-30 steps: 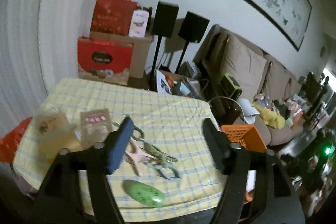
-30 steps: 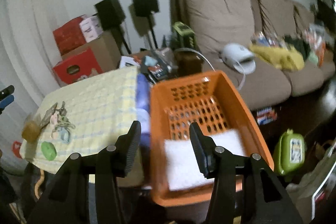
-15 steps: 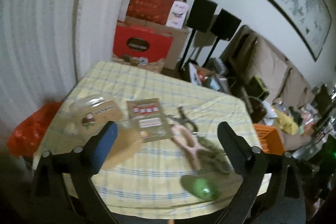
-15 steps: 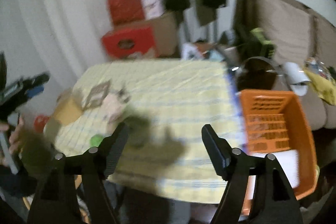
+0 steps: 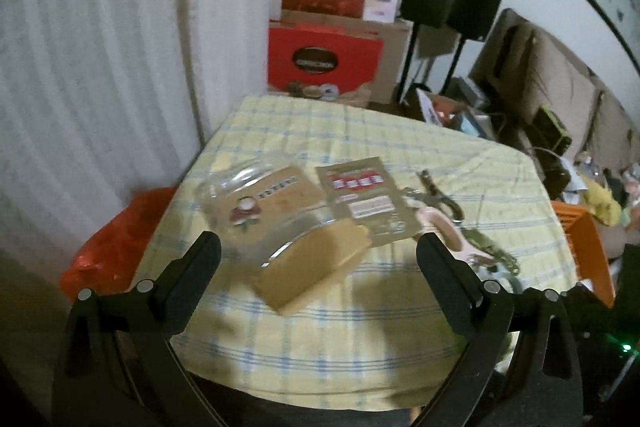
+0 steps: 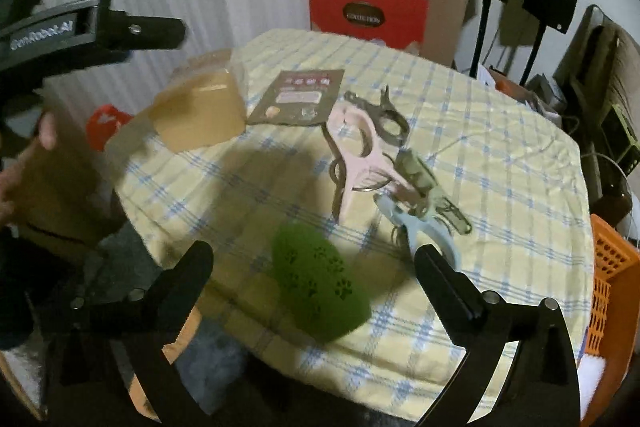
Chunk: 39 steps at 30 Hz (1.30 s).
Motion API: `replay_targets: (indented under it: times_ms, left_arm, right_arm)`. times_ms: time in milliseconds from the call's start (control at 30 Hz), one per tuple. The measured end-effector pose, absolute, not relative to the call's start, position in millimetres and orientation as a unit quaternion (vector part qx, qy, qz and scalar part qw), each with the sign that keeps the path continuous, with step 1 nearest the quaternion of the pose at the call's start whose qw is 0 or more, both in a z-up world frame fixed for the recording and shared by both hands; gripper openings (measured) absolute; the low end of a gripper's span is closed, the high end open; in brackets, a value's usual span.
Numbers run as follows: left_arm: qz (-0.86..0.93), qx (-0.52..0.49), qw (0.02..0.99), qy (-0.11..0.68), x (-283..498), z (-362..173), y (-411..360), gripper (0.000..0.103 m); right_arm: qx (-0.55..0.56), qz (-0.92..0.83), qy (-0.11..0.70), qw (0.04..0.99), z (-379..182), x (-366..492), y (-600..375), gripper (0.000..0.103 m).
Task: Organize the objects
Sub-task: 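Swing both tools toward the table with the clips and green toy, then grasp the green paw-print egg toy with the right tool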
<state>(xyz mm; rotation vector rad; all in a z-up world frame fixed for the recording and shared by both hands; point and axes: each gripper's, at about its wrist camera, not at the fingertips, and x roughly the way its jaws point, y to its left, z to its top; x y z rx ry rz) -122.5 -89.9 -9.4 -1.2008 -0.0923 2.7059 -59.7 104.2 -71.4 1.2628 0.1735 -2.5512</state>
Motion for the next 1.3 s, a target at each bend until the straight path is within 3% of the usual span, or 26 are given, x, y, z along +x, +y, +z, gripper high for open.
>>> replay_targets:
  times_ms: [167, 267, 367, 400, 633, 800, 933, 1133, 1233, 1300]
  left_arm:
    - [0.905, -0.412, 0.095, -0.040, -123.6, -17.0, -92.1, 0.098]
    - [0.905, -0.414, 0.091, -0.018, -122.5, -13.8, -86.7, 0.098]
    - [0.910, -0.406, 0.086, -0.021, -120.2, -7.1, -85.5, 0.098]
    - [0.910, -0.404, 0.089, -0.028, -119.5, -5.4, -86.2, 0.098]
    - [0.906, -0.403, 0.118, -0.050, -117.6, 2.2, -76.5, 0.098]
    - [0.913, -0.378, 0.118, -0.099, -117.9, 8.4, -73.5, 0.098]
    - [0.876, -0.429, 0.219, -0.003, -109.3, -2.8, -21.3, 0.096]
    - [0.787, -0.530, 0.310, 0.063, -92.7, -47.0, 74.7, 0.095]
    - [0.785, -0.530, 0.296, 0.123, -77.8, -62.3, 113.7, 0.092]
    - [0.809, -0.523, 0.242, 0.114, -81.3, -66.3, 124.9, 0.091]
  right_arm:
    - [0.444, -0.885, 0.068, 0.123, -81.5, -64.0, 107.1, 0.098]
    - [0.452, -0.880, 0.070, 0.129, -86.6, -65.2, 108.4, 0.087]
    - [0.454, -0.880, 0.062, 0.127, -89.9, -62.5, 113.7, 0.052]
    - [0.452, -0.882, 0.053, 0.124, -89.6, -61.8, 116.4, 0.048]
    - [0.420, -0.894, -0.101, 0.117, -62.0, -46.5, 178.8, 0.048]
    - [0.405, -0.900, -0.156, 0.041, -45.1, -28.2, 239.8, 0.048]
    - [0.386, -0.897, -0.214, -0.020, -41.6, -9.3, 289.2, 0.048]
    - [0.389, -0.895, -0.217, -0.039, -35.6, 6.1, 308.1, 0.048]
    - [0.392, -0.897, -0.200, -0.040, -32.8, 11.3, 305.8, 0.048]
    - [0.390, -0.899, -0.195, -0.043, -32.1, 15.2, 306.9, 0.048]
